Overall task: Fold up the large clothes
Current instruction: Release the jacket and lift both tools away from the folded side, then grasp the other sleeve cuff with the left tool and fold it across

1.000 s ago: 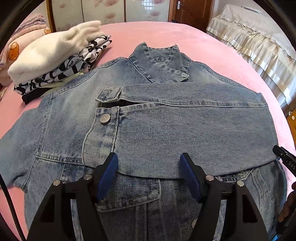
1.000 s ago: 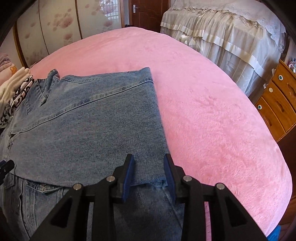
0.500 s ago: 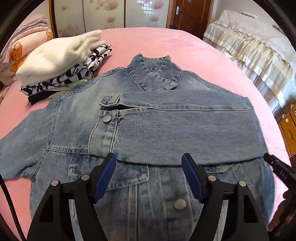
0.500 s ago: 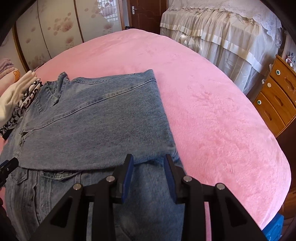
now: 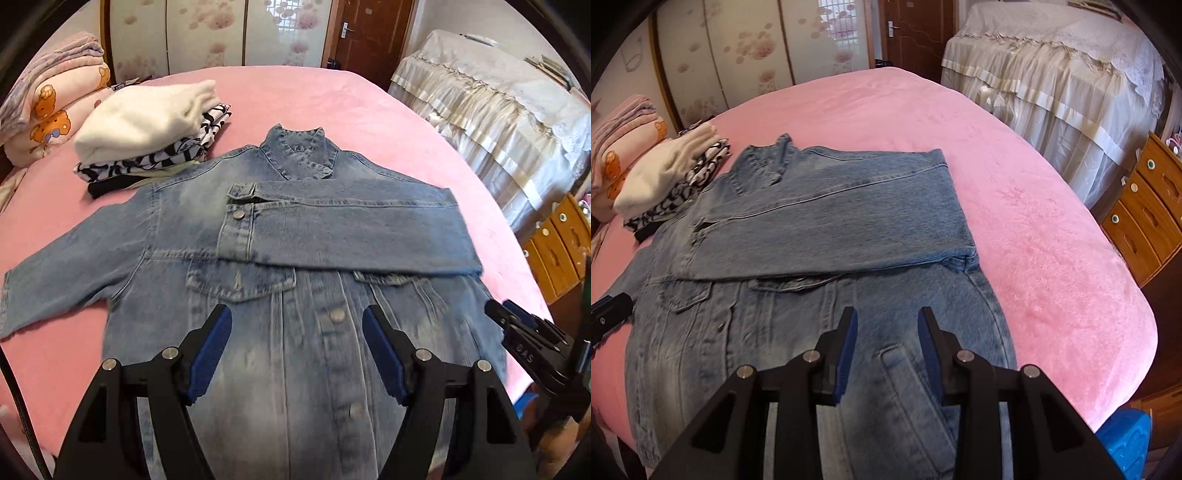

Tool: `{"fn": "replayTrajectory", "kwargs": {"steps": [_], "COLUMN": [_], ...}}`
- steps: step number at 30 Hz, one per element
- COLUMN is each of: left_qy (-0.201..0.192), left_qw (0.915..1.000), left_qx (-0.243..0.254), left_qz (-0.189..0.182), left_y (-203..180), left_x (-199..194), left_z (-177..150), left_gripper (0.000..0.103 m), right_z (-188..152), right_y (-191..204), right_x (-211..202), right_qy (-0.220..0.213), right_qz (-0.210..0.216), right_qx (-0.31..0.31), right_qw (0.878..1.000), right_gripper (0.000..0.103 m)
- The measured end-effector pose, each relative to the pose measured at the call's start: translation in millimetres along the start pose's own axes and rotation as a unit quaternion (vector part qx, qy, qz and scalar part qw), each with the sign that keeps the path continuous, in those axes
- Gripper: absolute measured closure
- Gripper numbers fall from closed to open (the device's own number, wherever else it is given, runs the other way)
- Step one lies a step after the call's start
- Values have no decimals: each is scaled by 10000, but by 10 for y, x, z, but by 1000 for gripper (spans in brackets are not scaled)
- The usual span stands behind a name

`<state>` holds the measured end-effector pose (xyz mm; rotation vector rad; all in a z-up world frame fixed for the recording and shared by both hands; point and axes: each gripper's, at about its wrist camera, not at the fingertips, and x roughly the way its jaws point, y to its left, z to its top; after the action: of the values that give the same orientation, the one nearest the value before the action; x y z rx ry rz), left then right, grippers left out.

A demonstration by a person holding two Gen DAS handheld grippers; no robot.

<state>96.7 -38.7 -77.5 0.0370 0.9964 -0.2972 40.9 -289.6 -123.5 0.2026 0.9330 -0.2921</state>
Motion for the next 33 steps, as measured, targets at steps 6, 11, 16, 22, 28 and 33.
{"fn": "replayTrajectory", "kwargs": {"steps": [6,11,16,22,28,33], "left_qy": [-218,-460,-557,-480,-344,-223], "left_qw": [9995,9982,9953,9865,9723,9578], "left_qx": [143,-35,-468,-1306,-2086,-2697], "left_qz": [166,382,634,867,998,968], "left_y": [259,726,1328,2174,2948,3489], "left_x": [-540,-893,-1042,-954,-722,-434], "left_z": [-221,-361,-466,-593,-748,-878], "left_gripper": [28,24,24,24,24,24], "right_z": [-174,-283,-294,-257,-224,-231], "right_y": [297,749,1326,2125,2866,3342], "right_x": [-401,-648,-805,-848,-665,-379], "right_qy": [-158,-254,-391,-550,-529,-262], "right_qz": [133,301,529,847,1109,1273], "right_qx": [-289,-700,-1194,-1748,-2197,-2393], "right_qw": [9994,9968,9907,9794,9678,9622], "right_gripper": [69,69,69,65,60,60]}}
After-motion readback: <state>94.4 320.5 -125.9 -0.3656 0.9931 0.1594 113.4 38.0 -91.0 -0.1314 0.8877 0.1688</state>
